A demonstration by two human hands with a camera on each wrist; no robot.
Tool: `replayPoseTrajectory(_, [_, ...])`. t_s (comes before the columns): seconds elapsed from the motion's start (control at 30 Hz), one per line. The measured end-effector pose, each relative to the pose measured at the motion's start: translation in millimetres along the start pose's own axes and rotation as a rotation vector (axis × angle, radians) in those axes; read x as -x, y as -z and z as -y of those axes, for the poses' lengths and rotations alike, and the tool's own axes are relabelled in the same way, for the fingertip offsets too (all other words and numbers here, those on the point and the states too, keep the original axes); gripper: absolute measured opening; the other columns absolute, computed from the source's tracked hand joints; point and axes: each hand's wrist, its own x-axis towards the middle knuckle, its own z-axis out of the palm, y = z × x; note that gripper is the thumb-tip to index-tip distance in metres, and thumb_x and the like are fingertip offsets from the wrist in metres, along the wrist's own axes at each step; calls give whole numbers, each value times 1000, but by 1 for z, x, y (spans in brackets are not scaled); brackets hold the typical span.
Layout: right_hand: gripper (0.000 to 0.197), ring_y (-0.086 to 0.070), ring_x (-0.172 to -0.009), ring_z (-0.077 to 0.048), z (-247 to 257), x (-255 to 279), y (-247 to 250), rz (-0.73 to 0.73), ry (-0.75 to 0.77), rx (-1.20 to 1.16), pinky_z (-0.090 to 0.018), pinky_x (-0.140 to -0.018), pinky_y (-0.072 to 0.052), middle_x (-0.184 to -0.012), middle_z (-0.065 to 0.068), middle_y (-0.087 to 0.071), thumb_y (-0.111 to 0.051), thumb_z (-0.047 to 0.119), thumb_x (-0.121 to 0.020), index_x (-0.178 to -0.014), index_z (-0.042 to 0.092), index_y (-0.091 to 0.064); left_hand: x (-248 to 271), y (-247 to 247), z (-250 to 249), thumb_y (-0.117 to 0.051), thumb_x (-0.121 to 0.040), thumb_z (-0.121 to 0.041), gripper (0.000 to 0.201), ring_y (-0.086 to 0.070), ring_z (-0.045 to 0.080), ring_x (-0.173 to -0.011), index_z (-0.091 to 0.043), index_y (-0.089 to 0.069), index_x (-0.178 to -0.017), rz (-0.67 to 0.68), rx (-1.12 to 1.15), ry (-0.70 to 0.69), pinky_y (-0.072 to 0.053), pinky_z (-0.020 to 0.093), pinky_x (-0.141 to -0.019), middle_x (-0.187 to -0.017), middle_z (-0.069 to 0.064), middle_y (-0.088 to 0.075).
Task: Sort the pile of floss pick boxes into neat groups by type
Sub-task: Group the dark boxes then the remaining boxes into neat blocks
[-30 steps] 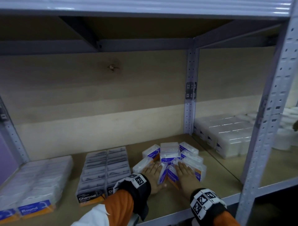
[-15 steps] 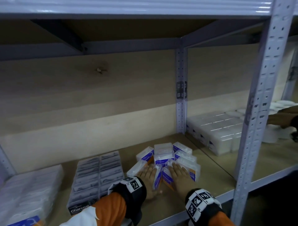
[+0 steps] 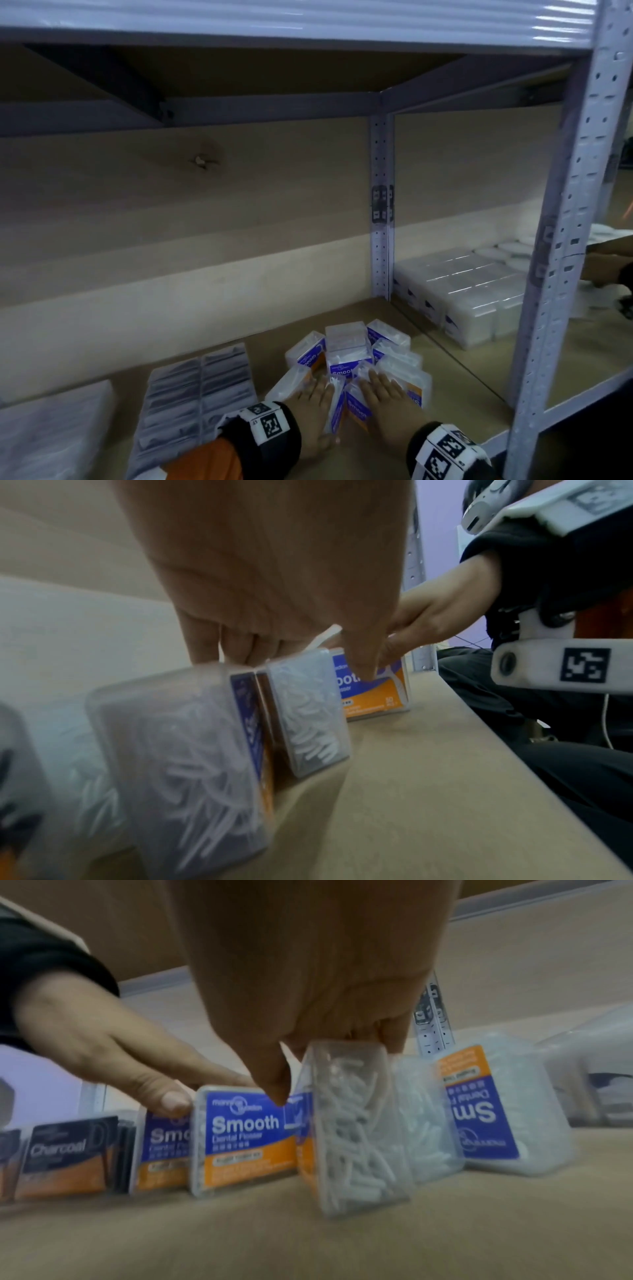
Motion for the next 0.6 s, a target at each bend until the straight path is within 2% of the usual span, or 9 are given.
replayPoseTrajectory(0.07, [59, -5, -149, -24, -4, 1, 12, -6, 36, -58, -37, -120, -8, -161, -8, 2, -28, 34, -102, -153, 17, -5, -1, 7, 5, -38, -96, -52, 86, 12, 27, -147, -7, 11, -150, 43, 8, -39, 2, 39, -121, -159, 12, 15])
replayPoseTrajectory(0.1, [55, -17, -146, -23, -5, 2, 19, -7, 50, -97, -36, -118, -17, -160, -7, -10, -28, 37, -102, -152, 20, -14, -2, 10, 6, -37, -96, -53, 86, 12, 27, -147, -7, 10, -150, 60, 8, -60, 2, 39, -120, -159, 12, 15])
replayPoseTrajectory(0.17, [46, -41, -133, -22, -8, 2, 36, 12, 62, -156, -32, -107, -33, -148, -8, -38, -32, 38, -101, -142, 18, -39, -2, 18, 10, -35, -96, -53, 84, 11, 28, -147, -7, 9, -151, 62, 7, -120, 0, 40, -120, -159, 12, 15])
replayPoseTrajectory(0.23, [41, -52, -120, -23, -7, -2, 53, 29, 42, -133, -28, -94, -39, -132, -13, -55, -37, 36, -100, -126, 11, -56, -5, 25, 15, -35, -98, -48, 77, 9, 29, -148, -5, 1, -151, 22, -3, -218, -2, 40, -121, -159, 14, 12])
replayPoseTrajectory(0.3, [40, -55, -117, -25, -5, -11, 69, 26, 18, -66, -28, -95, -40, -127, -15, -59, -41, 31, -99, -121, 5, -61, -9, 34, 22, -37, -100, -40, 64, -11, 30, -146, -1, -21, -148, 3, -2, -299, -13, 39, -120, -158, 17, -9])
replayPoseTrajectory(0.37, [38, -56, -117, -26, -4, -22, 81, 38, 23, -39, -30, -99, -41, -126, -15, -61, -44, 26, -98, -121, 1, -62, -15, 44, 31, -40, -100, -32, 49, -38, 31, -132, 4, -45, -133, 41, 52, -309, -30, 34, -110, -143, 21, -40])
replayPoseTrajectory(0.4, [38, -56, -117, -27, -4, -28, 86, 48, 40, -37, -31, -100, -41, -126, -16, -61, -45, 24, -98, -120, -1, -62, -20, 50, 35, -42, -100, -28, 43, -46, 31, -124, 5, -52, -126, 59, 87, -312, -34, 32, -103, -134, 21, -49])
replayPoseTrajectory(0.53, [39, -49, -125, -26, -10, -57, 102, 45, 51, -31, -31, -105, -37, -137, -14, -53, -48, 23, -98, -130, 2, -55, -39, 68, 59, -46, -99, -23, 36, -53, 29, -118, -4, -57, -126, 83, 155, -310, -40, 28, -97, -129, 16, -58])
replayPoseTrajectory(0.6, [42, -41, -132, -24, -16, -72, 106, 38, 47, -8, -26, -107, -31, -145, -9, -43, -46, 24, -98, -137, 7, -48, -53, 74, 71, -47, -99, -19, 34, -53, 31, -119, -3, -59, -126, 80, 228, -277, -41, 19, -87, -129, 17, -58])
